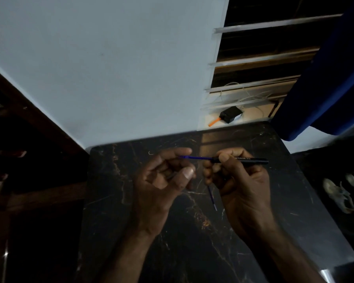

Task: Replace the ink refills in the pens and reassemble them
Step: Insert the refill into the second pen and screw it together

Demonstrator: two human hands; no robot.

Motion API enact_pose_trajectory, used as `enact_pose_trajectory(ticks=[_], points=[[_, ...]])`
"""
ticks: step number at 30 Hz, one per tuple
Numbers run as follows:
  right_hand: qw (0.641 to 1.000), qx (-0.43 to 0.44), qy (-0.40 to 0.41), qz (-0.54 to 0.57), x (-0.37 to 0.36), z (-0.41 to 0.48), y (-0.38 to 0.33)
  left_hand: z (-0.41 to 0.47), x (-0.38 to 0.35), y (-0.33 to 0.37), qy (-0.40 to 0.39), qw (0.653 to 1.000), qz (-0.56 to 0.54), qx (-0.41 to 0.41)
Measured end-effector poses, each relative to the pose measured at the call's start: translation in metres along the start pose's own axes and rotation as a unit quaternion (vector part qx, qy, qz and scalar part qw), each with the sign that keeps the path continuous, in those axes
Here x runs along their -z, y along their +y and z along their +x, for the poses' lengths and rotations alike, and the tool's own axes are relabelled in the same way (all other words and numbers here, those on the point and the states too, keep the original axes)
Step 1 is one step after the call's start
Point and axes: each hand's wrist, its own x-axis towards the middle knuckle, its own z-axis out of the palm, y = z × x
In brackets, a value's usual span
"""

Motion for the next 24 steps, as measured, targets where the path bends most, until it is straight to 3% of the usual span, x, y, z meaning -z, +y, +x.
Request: enact_pose_trajectory(ticks=[10, 16, 21, 24], points=[[1.0, 0.002, -0.024, -0.012, 0.003, -0.006, 0.004, -0.004, 0.026, 0.012, 0.018, 0.994, 0.098, -0.037], [1.0, 0.002, -0.018, -0.003, 0.018, -0.003, -0.005, -0.014, 0.1, -0.016, 0.178, 0.982, -0.037, 0.046], [1.0, -0.018, -0.015, -0.011, 0.026, -0.003, -0.004, -0.055, 0.161, -0.131, 0.206, 0.946, 0.153, 0.199], [0.999, -0.027, -0.021, -0.016, 0.026, -0.005, 0.001, -0.074, 0.169, -0.187, 0.192, 0.921, 0.261, 0.216]])
